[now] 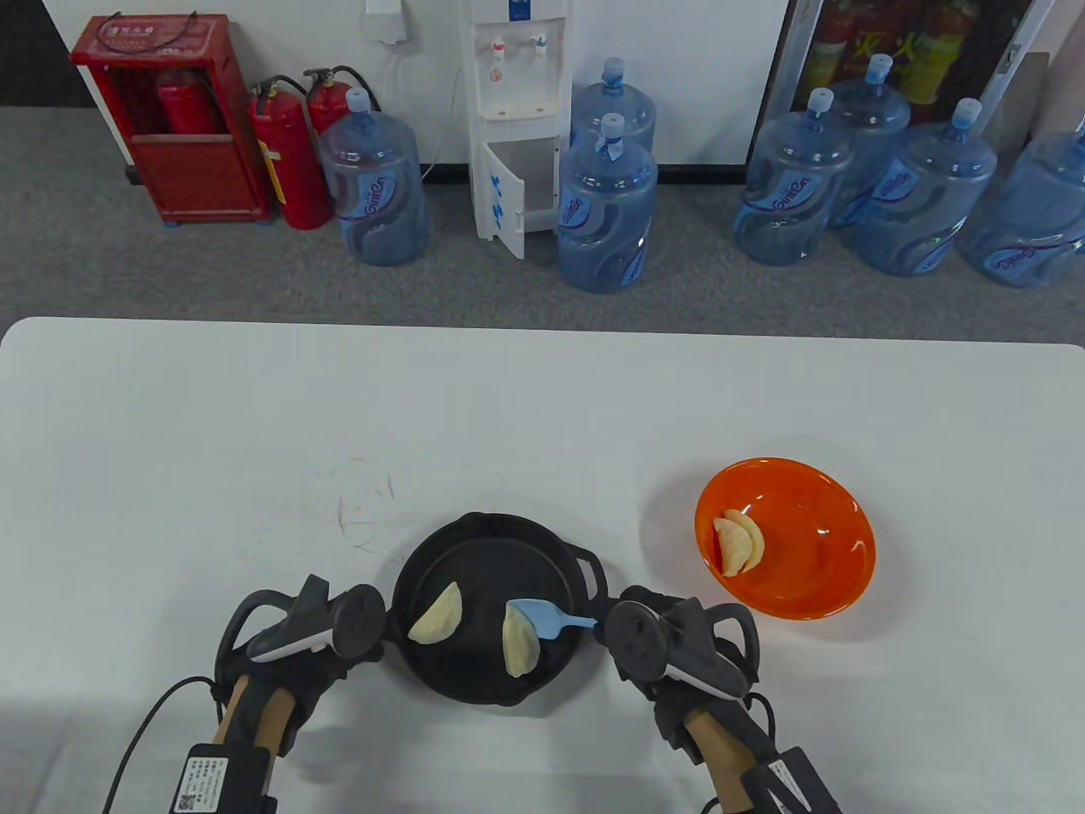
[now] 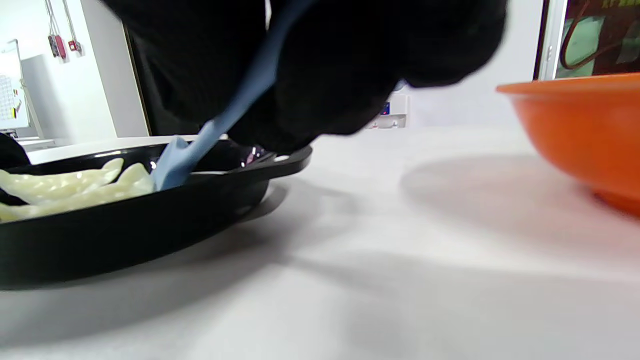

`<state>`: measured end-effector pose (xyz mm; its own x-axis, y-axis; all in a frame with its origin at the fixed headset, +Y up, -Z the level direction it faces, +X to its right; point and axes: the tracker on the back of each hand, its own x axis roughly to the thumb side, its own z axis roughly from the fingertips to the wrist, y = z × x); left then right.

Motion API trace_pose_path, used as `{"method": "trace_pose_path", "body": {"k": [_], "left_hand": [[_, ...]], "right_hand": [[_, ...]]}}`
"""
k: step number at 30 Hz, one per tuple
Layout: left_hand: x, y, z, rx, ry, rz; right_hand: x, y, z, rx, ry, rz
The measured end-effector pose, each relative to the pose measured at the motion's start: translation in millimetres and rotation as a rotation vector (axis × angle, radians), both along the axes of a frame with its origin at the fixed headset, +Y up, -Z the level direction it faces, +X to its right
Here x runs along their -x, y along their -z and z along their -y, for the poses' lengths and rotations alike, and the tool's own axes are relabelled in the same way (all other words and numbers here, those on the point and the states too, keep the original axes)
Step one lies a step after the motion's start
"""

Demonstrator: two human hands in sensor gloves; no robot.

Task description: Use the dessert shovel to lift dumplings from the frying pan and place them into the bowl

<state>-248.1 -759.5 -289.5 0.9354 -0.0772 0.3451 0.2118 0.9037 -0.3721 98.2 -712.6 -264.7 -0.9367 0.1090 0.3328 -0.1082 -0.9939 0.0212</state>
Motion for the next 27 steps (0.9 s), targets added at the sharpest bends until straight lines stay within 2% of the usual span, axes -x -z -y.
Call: {"method": "trace_pose_path", "body": {"k": [11, 27], "left_hand": [[0.2, -0.3, 0.0, 0.002, -0.003, 0.0], [0.3, -0.6, -0.1, 0.002, -0.003, -0.001]], "right_hand": [[16.6, -6.7, 12.1, 0.031, 0.063, -0.079], [29.6, -16.7, 11.5, 0.051, 0.069, -0.158]]}}
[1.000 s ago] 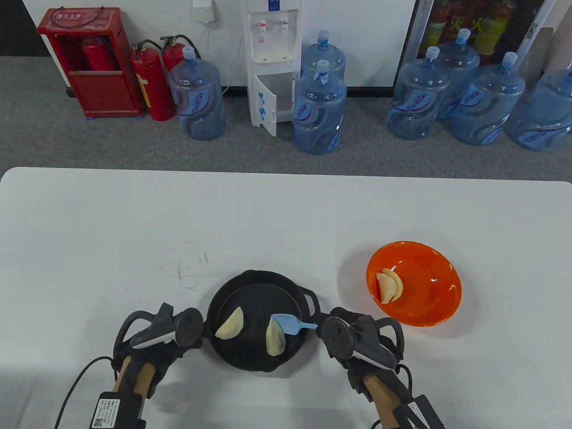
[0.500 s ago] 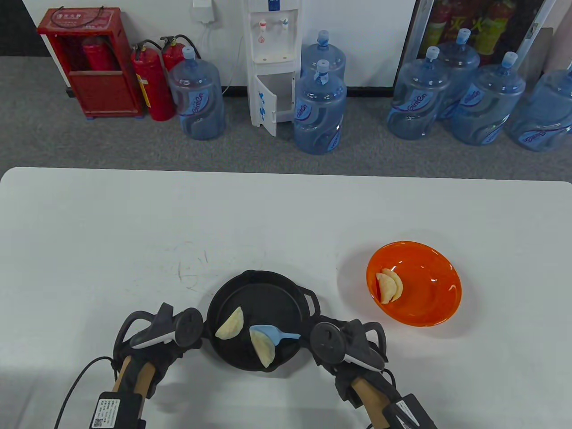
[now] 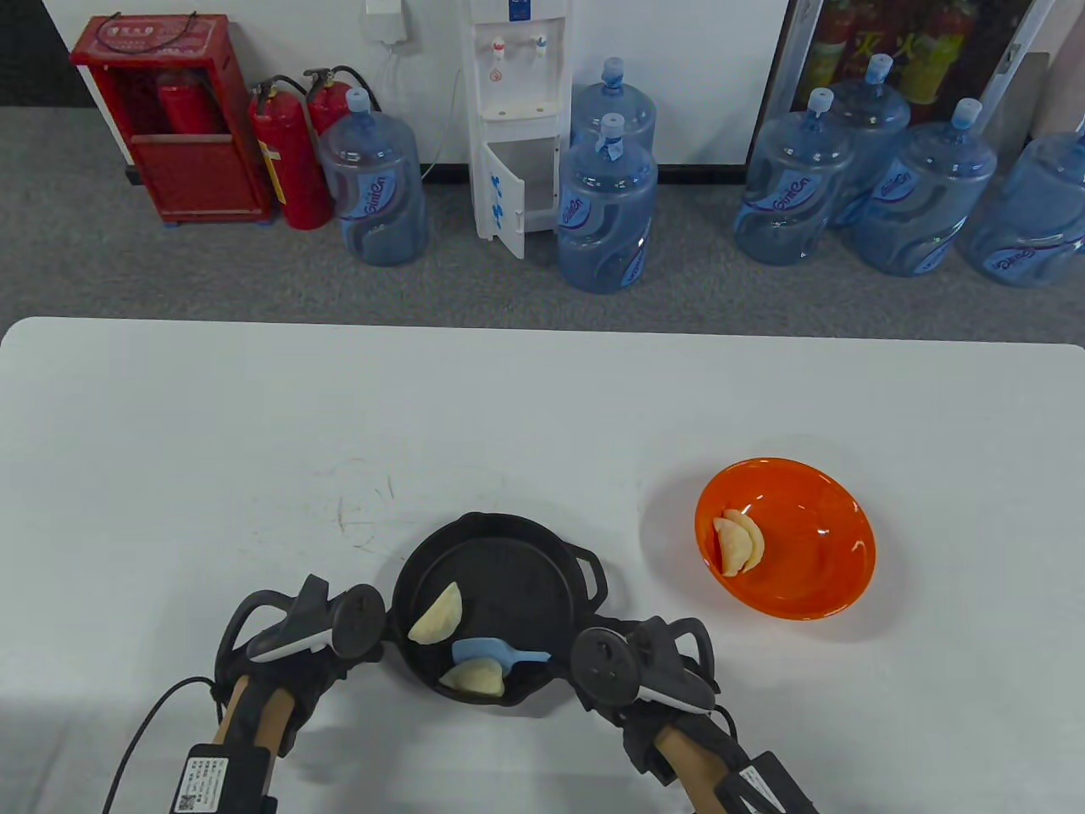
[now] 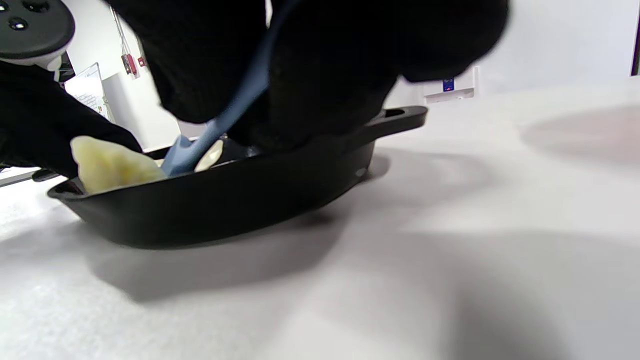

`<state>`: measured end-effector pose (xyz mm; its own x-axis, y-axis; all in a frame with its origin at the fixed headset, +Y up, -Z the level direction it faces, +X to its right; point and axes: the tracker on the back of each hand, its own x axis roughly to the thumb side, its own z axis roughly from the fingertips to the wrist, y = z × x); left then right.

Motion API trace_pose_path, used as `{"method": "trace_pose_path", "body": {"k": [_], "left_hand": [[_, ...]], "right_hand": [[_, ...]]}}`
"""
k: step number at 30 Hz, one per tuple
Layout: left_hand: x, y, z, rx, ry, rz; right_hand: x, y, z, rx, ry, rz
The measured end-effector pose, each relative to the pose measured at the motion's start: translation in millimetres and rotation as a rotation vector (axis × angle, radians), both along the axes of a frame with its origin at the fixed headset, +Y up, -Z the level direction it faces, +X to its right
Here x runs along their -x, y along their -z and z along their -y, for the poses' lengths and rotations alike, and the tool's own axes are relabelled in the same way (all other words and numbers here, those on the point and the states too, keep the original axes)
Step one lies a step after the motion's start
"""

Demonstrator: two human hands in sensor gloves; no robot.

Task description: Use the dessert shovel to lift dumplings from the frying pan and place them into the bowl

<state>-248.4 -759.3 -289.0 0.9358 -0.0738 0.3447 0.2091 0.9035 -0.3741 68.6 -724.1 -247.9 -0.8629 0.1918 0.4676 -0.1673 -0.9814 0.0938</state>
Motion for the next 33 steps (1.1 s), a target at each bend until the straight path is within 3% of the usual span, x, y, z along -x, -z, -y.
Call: {"method": "trace_pose_path", "body": {"k": [21, 33], "left_hand": [[-0.3, -0.2, -0.3, 0.0, 0.0, 0.0], [0.1, -0.1, -0.2, 0.006, -0.005, 0.003]], "right_hand": [[-3.2, 3.9, 3.7, 0.153, 0.058, -0.033], [-15.3, 14.6, 5.6, 0.25, 0.183, -0.002]]}}
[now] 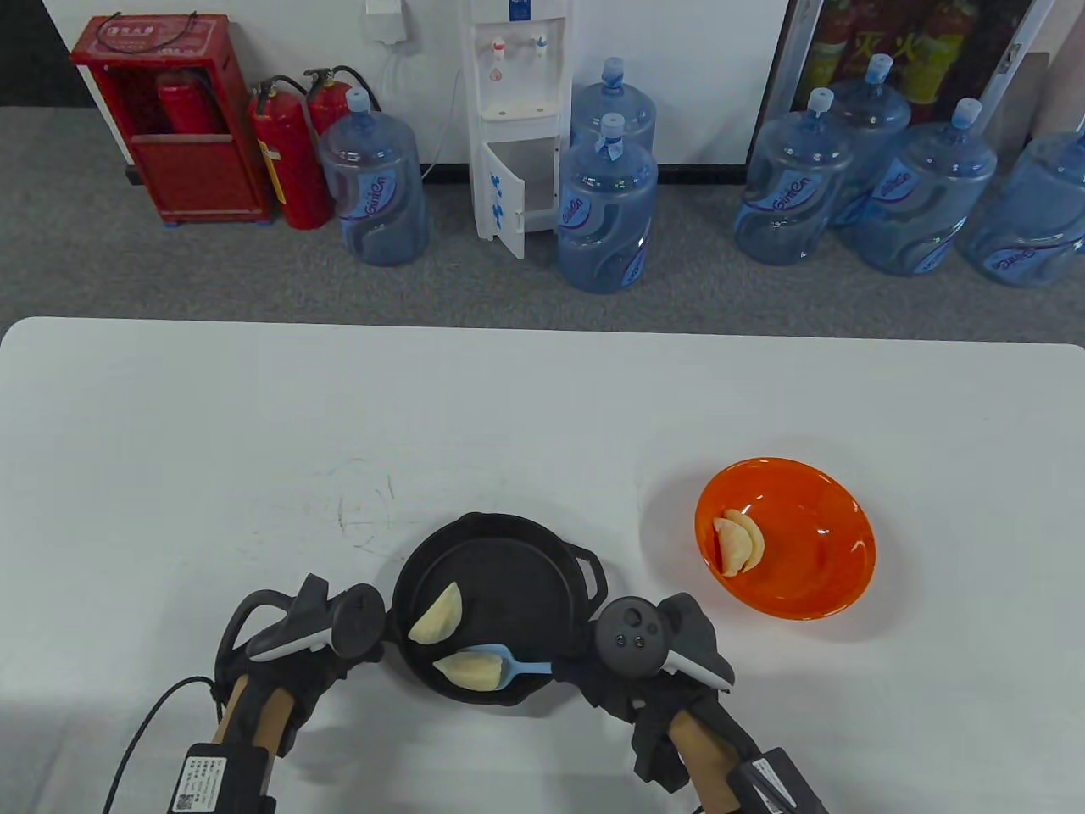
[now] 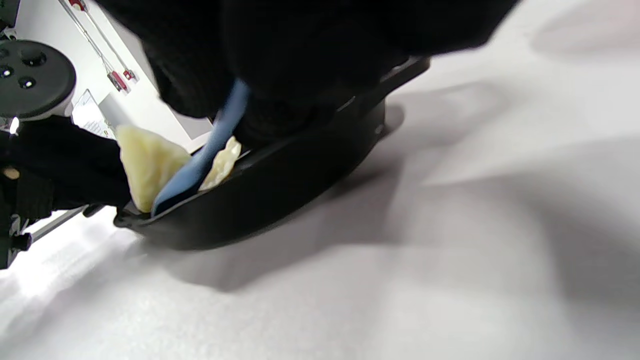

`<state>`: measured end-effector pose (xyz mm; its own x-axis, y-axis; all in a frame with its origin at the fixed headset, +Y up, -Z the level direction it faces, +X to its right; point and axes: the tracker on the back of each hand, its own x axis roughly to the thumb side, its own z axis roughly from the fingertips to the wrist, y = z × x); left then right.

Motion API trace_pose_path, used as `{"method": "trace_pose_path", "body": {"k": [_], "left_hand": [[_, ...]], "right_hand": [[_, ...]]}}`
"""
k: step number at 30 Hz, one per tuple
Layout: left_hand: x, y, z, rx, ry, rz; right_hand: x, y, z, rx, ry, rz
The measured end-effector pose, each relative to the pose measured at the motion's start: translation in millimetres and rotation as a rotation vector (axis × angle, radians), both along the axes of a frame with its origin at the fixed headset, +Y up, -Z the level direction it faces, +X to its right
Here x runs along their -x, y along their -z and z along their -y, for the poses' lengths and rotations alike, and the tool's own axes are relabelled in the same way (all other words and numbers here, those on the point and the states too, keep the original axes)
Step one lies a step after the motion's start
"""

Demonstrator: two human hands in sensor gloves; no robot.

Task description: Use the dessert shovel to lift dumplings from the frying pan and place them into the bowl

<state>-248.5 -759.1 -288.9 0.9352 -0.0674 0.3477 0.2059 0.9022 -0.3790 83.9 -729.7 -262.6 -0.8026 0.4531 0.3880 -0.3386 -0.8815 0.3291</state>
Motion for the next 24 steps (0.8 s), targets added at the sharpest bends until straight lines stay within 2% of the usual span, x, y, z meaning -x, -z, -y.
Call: {"method": "trace_pose_path", "body": {"k": [24], "left_hand": [[0.1, 0.0, -0.3, 0.001, 0.006, 0.002]], "right_hand": [[-33.8, -2.0, -17.1, -0.036, 0.094, 0.14]]}}
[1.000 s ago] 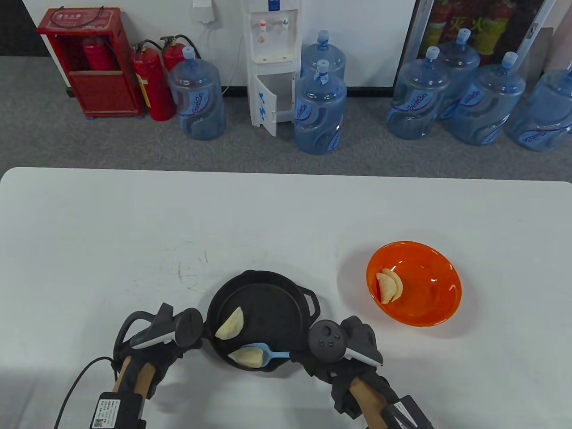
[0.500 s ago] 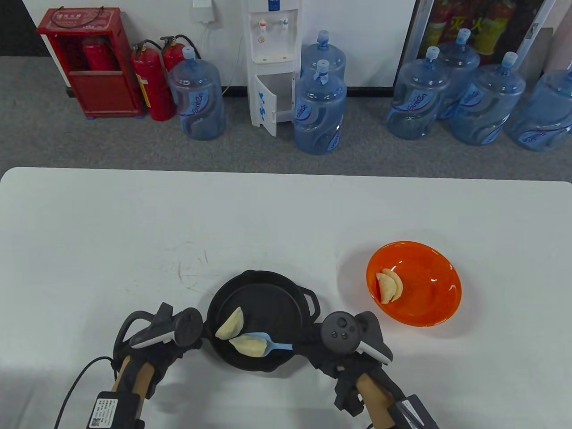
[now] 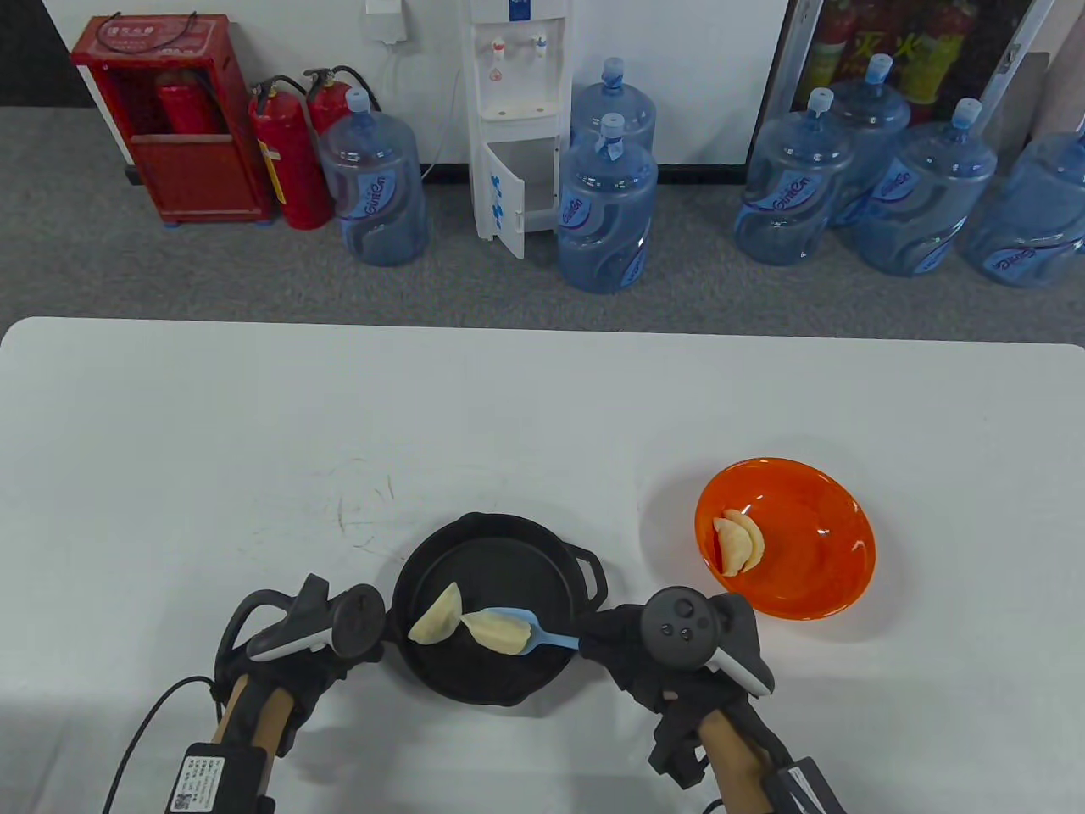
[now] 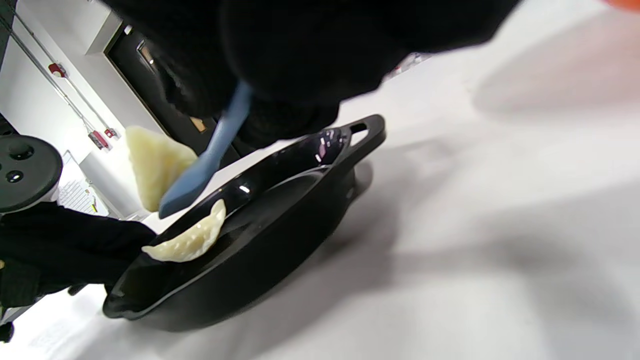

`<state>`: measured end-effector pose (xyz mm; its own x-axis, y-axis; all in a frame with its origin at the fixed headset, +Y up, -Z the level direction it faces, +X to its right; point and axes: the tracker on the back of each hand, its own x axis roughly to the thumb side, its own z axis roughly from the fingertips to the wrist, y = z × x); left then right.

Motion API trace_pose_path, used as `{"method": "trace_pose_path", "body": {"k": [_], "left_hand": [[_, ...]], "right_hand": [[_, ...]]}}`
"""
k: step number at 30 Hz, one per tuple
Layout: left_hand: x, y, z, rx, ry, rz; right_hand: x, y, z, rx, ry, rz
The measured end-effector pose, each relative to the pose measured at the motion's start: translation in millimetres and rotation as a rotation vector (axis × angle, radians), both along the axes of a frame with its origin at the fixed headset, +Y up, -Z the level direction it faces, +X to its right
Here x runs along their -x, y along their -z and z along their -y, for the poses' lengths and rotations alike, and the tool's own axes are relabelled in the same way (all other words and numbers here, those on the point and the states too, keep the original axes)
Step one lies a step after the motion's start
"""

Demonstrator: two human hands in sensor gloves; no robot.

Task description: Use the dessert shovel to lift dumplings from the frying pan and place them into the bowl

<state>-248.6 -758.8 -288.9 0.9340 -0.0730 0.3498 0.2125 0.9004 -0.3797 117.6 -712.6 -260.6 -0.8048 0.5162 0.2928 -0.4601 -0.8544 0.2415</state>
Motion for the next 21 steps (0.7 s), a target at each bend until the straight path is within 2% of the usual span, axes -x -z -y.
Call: {"method": "trace_pose_path", "body": {"k": [21], "left_hand": [[-0.2, -0.3, 0.0, 0.001, -0.001, -0.002]], "right_hand": [[-54.7, -0.9, -20.4, -0.054, 0.06, 0.29]]}}
